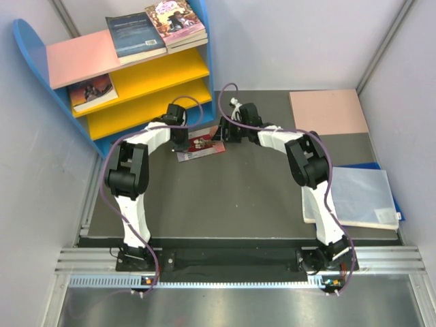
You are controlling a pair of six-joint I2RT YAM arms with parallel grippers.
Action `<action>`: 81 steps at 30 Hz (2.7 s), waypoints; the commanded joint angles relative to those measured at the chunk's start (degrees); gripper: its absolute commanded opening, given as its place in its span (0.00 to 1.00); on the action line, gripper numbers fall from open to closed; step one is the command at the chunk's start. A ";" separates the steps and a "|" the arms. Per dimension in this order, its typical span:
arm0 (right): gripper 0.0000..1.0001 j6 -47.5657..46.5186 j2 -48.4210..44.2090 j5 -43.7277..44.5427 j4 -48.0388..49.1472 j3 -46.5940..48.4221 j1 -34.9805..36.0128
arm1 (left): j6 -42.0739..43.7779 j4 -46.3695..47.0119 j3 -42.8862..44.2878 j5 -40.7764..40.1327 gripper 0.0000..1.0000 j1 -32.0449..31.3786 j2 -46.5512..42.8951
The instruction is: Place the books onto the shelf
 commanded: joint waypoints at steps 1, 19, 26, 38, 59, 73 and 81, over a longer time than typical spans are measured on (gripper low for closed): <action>0.63 0.19 -0.82 -1.65 0.04 0.42 3.08 | -0.87 0.12 -1.06 0.61 0.00 -0.21 1.75; 0.39 -0.60 -7.32 -5.34 2.06 -5.29 9.84 | -0.70 0.64 -4.48 4.04 0.00 -1.96 1.83; 0.00 0.37 -9.25 -6.57 4.43 -10.04 10.65 | -0.61 1.52 -8.43 2.81 0.09 -2.49 -2.45; 0.00 6.87 -23.39 -3.67 14.44 -29.02 10.73 | -7.37 5.30 -22.58 5.17 0.99 -2.49 -30.40; 0.00 21.19 -44.06 15.40 25.61 -51.35 11.35 | -31.89 19.17 -48.51 13.27 0.99 -2.85 -63.90; 0.00 17.59 -41.78 15.75 23.34 -43.97 18.82 | -42.89 40.10 -60.74 9.93 0.99 -3.64 -62.86; 0.00 16.45 -42.65 15.66 21.84 -44.58 21.02 | -41.13 44.41 -58.55 8.35 0.63 -3.64 -57.85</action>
